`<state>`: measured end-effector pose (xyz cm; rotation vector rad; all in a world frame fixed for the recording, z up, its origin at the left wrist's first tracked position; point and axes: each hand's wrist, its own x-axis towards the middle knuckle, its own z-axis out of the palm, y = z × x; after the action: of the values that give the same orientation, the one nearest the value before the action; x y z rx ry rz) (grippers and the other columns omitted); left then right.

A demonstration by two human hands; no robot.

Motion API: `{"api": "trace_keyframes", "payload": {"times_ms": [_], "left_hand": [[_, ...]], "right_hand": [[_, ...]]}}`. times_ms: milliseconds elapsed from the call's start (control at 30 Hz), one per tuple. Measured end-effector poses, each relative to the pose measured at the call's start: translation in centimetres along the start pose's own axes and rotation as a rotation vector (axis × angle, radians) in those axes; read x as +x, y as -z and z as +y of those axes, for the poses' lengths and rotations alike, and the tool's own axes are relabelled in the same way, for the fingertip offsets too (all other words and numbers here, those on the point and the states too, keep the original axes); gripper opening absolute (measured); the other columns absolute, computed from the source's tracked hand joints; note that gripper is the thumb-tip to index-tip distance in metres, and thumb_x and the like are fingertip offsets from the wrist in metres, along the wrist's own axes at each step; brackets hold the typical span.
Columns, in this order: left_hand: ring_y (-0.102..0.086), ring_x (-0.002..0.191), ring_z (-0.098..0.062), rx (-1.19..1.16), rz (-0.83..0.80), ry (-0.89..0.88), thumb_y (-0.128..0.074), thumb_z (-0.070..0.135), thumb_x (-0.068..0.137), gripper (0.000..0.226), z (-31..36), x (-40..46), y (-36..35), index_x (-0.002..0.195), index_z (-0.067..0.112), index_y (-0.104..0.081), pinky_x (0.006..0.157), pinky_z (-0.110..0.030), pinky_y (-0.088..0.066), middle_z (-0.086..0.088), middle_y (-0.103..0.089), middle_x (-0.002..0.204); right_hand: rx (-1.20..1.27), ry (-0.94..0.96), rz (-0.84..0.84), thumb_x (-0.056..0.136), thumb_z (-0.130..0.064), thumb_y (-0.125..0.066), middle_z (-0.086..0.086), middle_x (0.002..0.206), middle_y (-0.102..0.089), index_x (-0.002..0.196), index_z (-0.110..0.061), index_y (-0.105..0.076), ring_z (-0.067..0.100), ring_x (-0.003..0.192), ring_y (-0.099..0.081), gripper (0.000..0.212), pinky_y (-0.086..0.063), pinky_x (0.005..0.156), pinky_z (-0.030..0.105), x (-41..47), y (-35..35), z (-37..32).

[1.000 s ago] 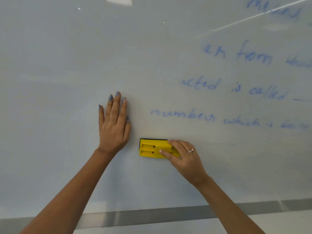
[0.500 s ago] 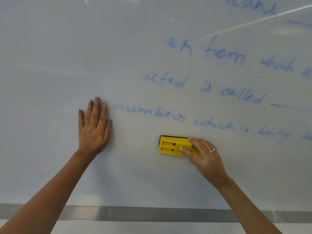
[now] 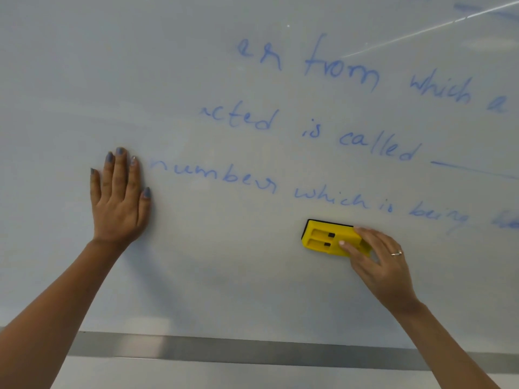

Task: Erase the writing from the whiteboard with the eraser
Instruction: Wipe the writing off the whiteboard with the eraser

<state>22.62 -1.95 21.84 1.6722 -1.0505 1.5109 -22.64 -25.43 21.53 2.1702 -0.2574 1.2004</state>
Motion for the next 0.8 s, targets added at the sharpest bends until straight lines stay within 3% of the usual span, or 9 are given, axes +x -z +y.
{"api": "trace_keyframes", "payload": {"times_ms": [300, 500, 800], "left_hand": [[-0.003, 0.153, -0.024, 0.006, -0.006, 0.021, -0.03, 0.025, 0.104, 0.055, 0.2, 0.0, 0.1, 0.153, 0.0, -0.023, 0.123, -0.043, -0.002, -0.026, -0.026, 0.155], [-0.003, 0.153, -0.023, 0.006, -0.004, 0.022, -0.03, 0.025, 0.104, 0.055, 0.4, 0.0, 0.2, 0.152, 0.0, -0.025, 0.123, -0.043, -0.002, -0.023, -0.025, 0.155], [0.0, 0.153, -0.019, 0.013, -0.009, 0.035, -0.031, 0.024, 0.103, 0.054, 0.4, 0.1, 0.2, 0.149, -0.002, -0.029, 0.122, -0.041, 0.0, -0.029, -0.032, 0.151]], "right_hand": [[0.158, 0.089, 0.096, 0.089, -0.014, -0.07, 0.005, 0.122, -0.065, 0.121, -0.035, -0.064, 0.027, 0.102, -0.062, 0.038, -0.046, 0.09, 0.039, 6.0, -4.5, -7.9], [0.23, 0.117, 0.079, 0.095, -0.019, -0.063, 0.0, 0.123, -0.065, 0.12, -0.038, -0.064, 0.023, 0.105, -0.061, 0.032, -0.042, 0.091, 0.037, 9.0, -6.5, -13.3], [0.178, 0.086, 0.081, 0.09, -0.013, -0.068, 0.005, 0.12, -0.066, 0.122, -0.035, -0.063, 0.025, 0.104, -0.063, 0.039, -0.047, 0.089, 0.037, 6.4, -5.1, -9.8]]}}
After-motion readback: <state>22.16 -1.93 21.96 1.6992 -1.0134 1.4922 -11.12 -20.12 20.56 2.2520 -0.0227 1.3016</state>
